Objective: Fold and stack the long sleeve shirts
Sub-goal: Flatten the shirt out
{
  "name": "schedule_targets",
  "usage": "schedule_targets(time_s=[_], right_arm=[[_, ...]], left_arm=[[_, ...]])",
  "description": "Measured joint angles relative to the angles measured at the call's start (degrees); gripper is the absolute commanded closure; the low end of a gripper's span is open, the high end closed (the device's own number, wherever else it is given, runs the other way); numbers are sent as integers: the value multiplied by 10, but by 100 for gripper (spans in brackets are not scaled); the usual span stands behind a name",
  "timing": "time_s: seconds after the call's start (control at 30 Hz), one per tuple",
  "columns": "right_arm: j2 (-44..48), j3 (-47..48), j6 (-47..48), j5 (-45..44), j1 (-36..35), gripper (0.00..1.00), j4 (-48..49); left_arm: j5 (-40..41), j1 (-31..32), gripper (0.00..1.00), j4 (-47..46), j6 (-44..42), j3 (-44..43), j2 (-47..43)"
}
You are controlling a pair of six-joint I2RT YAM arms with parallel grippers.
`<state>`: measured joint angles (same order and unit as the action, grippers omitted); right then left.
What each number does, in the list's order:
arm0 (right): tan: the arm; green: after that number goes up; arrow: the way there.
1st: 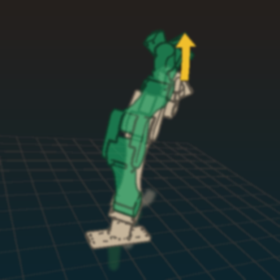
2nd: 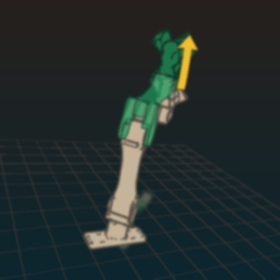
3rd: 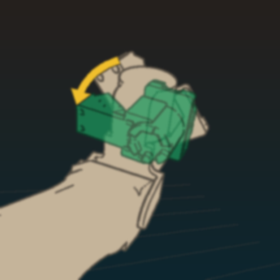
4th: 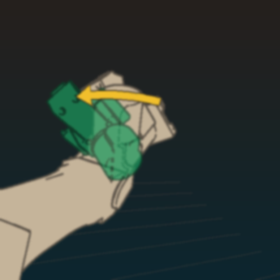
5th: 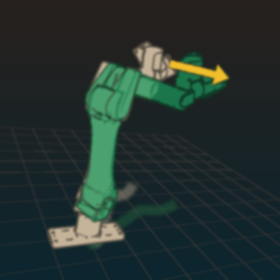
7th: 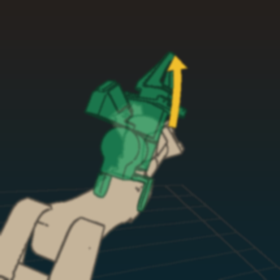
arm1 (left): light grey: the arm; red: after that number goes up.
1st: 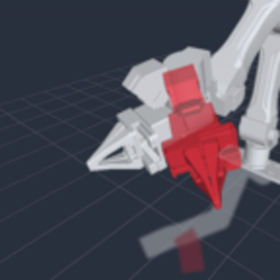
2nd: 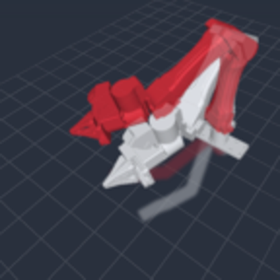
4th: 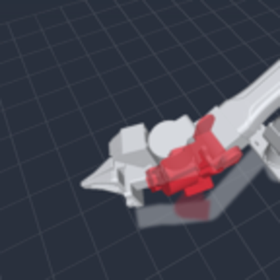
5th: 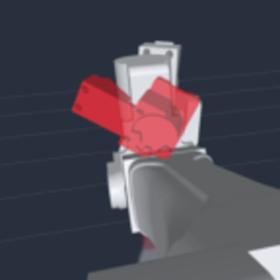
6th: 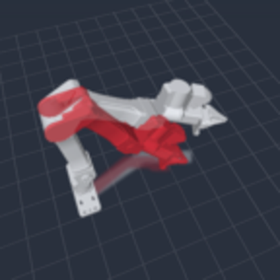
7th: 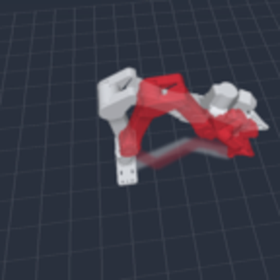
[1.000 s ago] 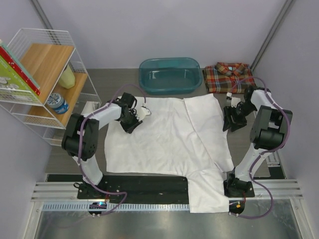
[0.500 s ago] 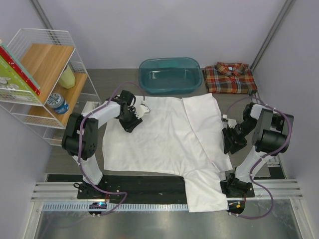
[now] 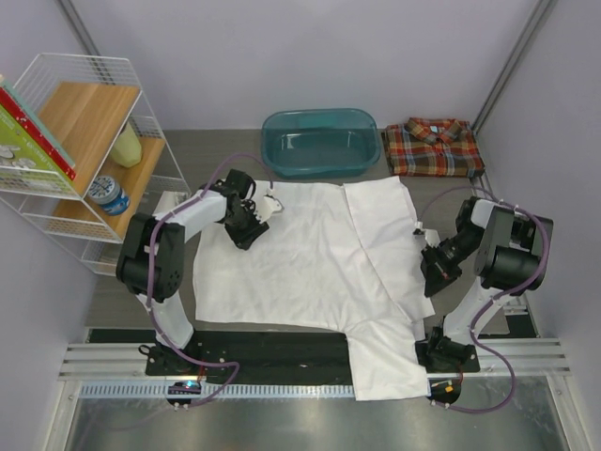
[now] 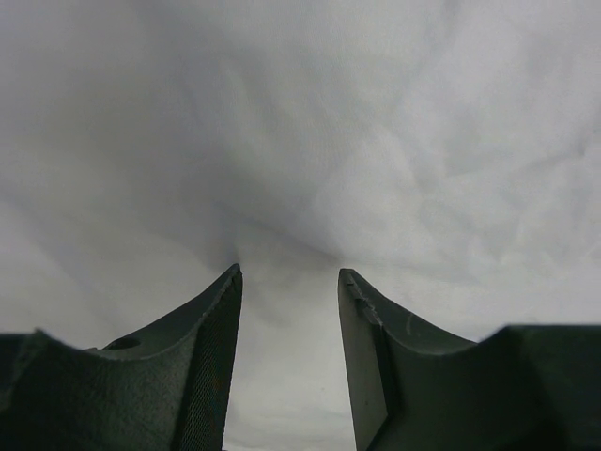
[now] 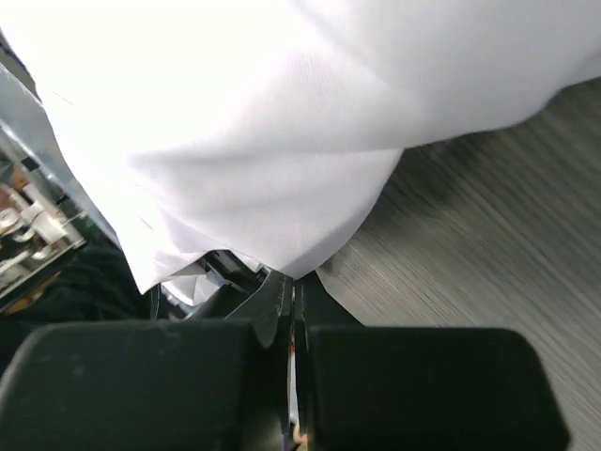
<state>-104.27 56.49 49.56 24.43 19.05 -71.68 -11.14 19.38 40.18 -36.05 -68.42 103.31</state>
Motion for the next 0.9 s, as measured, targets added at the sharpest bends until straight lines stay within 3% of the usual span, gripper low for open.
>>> schedule_targets(time_s=[0.1,0.27,0.33,0.43,0.5,0.63,0.77,0.9], right_arm=[[28,41,26,35,2,99,-24],[98,140,43,132,0,99,-32],[122,164,38,178,-15,99,-33],[131,182,3,244,-67,99,-37],[129,183,-51,281,-116,99,-28],[130,171,-216,311,-217,99,105],[128,157,-359,291,-295,99,247],[108,164,-441,287,-338,99,330]], left_arm=[[-11,0,48,7,4,0,-12],[-52,0,31,55,27,-36,-70],[-83,0,20,61,43,-65,-105],[-128,2,13,44,77,-88,-171],[-147,15,11,12,108,-89,-218],[-153,90,4,-51,148,-90,-248],[-144,164,4,-98,168,-90,-214],[-141,189,3,-138,182,-79,-156]])
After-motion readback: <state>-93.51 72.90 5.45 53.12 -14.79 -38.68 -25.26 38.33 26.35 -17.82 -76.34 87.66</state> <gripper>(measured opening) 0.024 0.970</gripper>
